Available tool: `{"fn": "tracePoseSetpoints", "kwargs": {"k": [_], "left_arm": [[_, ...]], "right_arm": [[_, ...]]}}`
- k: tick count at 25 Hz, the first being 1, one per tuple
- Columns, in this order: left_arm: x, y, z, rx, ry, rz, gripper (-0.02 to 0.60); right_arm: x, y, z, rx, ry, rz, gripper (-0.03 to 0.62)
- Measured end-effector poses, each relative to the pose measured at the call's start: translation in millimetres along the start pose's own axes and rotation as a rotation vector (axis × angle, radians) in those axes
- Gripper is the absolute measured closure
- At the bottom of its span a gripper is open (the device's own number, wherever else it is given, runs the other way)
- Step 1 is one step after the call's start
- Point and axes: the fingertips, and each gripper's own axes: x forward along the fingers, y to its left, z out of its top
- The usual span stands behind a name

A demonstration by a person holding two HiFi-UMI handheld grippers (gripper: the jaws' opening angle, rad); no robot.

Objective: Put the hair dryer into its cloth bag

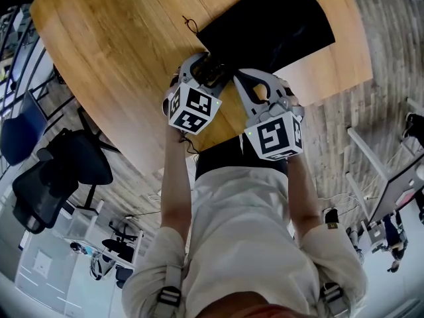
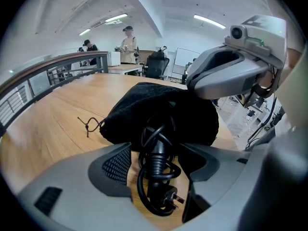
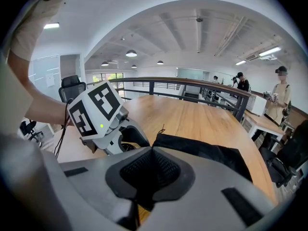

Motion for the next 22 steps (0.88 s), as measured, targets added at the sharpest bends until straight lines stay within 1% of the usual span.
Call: {"fn": "tracePoseSetpoints", "kwargs": {"k": [5, 11, 22], "left_arm": [[-12, 3, -8, -0.018, -0.011, 0.024, 0.281], [-26, 2, -19, -0.036, -0.025, 0.03, 0.281], [-35, -2, -49, -0.066, 0.009, 0.037, 0.281]], "right_arm": [[0, 1, -1, -0.01, -0.001, -0.002, 0.569], [0, 3, -2, -0.018, 0.007, 0.0, 0.569], [1, 7, -3, -0.027, 0.01, 0.009, 0.569]]}}
